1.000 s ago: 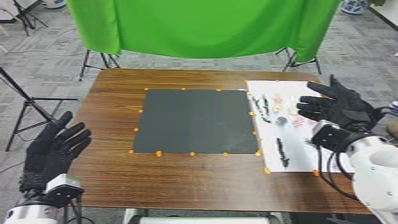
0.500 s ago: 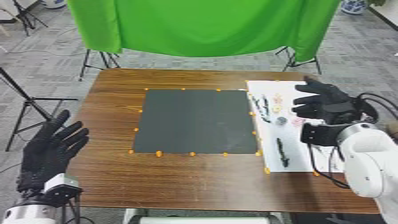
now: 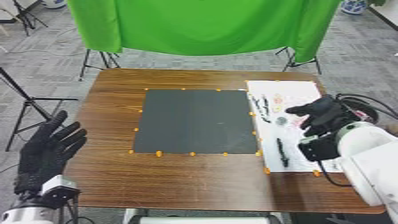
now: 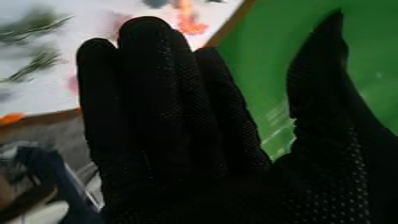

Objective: Arrange flowers

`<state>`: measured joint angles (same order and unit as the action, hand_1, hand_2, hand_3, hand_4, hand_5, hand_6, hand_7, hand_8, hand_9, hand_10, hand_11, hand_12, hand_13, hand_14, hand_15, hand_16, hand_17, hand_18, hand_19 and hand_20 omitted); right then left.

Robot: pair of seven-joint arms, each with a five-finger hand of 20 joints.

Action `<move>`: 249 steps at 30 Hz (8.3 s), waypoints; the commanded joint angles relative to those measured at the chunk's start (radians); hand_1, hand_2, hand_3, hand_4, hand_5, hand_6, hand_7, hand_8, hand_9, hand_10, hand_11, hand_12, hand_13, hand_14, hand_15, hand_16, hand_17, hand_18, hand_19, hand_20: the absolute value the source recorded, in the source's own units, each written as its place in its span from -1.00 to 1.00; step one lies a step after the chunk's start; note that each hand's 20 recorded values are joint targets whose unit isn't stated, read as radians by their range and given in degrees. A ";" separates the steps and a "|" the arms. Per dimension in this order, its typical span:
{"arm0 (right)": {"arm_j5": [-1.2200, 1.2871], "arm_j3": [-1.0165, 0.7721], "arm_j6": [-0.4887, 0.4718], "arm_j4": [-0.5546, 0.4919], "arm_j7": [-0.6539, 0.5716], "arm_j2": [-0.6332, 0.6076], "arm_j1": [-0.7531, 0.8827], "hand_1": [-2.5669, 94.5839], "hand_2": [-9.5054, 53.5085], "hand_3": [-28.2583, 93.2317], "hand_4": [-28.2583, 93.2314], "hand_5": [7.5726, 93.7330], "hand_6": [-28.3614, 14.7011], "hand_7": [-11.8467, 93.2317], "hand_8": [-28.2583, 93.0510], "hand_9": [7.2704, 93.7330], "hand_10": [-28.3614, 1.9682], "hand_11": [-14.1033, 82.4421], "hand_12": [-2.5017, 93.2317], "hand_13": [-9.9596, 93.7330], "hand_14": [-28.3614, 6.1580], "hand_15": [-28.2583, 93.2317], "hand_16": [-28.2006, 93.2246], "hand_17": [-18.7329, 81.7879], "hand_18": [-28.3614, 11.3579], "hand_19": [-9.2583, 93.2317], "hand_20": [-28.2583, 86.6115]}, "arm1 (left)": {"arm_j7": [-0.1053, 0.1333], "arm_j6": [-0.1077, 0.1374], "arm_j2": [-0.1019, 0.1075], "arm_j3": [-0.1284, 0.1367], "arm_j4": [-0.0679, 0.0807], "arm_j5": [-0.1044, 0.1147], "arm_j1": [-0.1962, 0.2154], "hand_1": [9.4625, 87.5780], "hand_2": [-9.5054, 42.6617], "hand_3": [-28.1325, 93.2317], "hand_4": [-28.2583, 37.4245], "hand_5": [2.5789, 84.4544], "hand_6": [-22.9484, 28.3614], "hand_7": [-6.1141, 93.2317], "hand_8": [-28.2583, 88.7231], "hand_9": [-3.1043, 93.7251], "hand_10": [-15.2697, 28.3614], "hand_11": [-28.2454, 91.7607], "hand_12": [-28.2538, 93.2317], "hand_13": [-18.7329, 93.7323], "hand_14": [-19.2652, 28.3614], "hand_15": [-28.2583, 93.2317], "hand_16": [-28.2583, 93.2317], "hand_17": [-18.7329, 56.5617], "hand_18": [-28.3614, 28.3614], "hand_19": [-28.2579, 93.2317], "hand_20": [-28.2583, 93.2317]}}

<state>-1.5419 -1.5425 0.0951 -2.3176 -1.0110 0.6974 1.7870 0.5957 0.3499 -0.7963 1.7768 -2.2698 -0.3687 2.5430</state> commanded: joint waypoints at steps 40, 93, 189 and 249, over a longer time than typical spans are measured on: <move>-0.298 0.422 -0.219 0.090 -0.250 -0.026 -0.103 -0.13 -0.81 0.65 -0.85 0.37 -0.37 -0.44 -0.64 0.48 -0.63 -0.01 -0.57 0.53 -0.35 0.46 -0.37 0.38 -0.51 1.00 -0.71 | -0.024 0.003 0.015 0.012 -0.002 0.005 0.006 -0.49 -0.42 0.52 -0.78 -0.19 0.23 -0.69 -0.65 -0.28 0.59 -0.09 -0.35 -0.32 0.91 0.32 -0.71 -0.73 0.88 0.21 -0.50; -0.438 0.783 -0.114 0.227 -0.237 -0.027 -0.238 0.19 -0.88 0.70 -0.86 0.66 0.06 -0.28 -0.11 0.83 -0.02 0.07 -0.38 0.84 0.21 0.50 -0.24 0.60 -0.30 1.00 -0.12 | -0.120 -0.030 -0.076 0.029 -0.002 -0.064 -0.019 -0.49 -0.41 0.52 -0.78 -0.19 0.23 -0.69 -0.65 -0.28 0.59 -0.09 -0.35 -0.32 0.91 0.32 -0.71 -0.73 0.88 0.21 -0.49; -0.134 1.212 -0.174 0.745 -0.145 0.649 -1.003 0.09 -0.92 0.76 -0.71 0.68 0.12 -0.17 -0.14 0.84 -0.01 0.23 -0.38 0.87 0.20 0.59 -0.22 0.63 -0.40 1.00 0.13 | -0.313 -0.111 -0.076 -0.001 0.064 -0.164 -0.310 -0.49 -0.41 0.52 -0.78 -0.20 0.23 -0.69 -0.65 -0.29 0.59 -0.09 -0.34 -0.32 0.90 0.32 -0.71 -0.73 0.88 0.22 -0.49; -0.089 1.183 -0.267 0.599 -0.098 0.548 -0.998 -0.68 -0.30 0.76 -0.71 0.49 -0.27 -0.47 -0.67 0.78 -0.47 0.03 -0.52 0.81 -0.01 0.51 -0.27 0.61 -0.40 1.00 -0.16 | -0.184 -0.049 -0.067 0.028 0.014 -0.102 -0.121 -0.48 -0.40 0.53 -0.77 -0.20 0.23 -0.68 -0.65 -0.29 0.59 -0.09 -0.35 -0.33 0.91 0.33 -0.72 -0.72 0.88 0.23 -0.49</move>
<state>-1.6610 -0.3543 -0.1369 -1.7362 -1.0864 1.2733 0.7770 0.4074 0.2935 -0.8576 1.8087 -2.2522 -0.4718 2.4069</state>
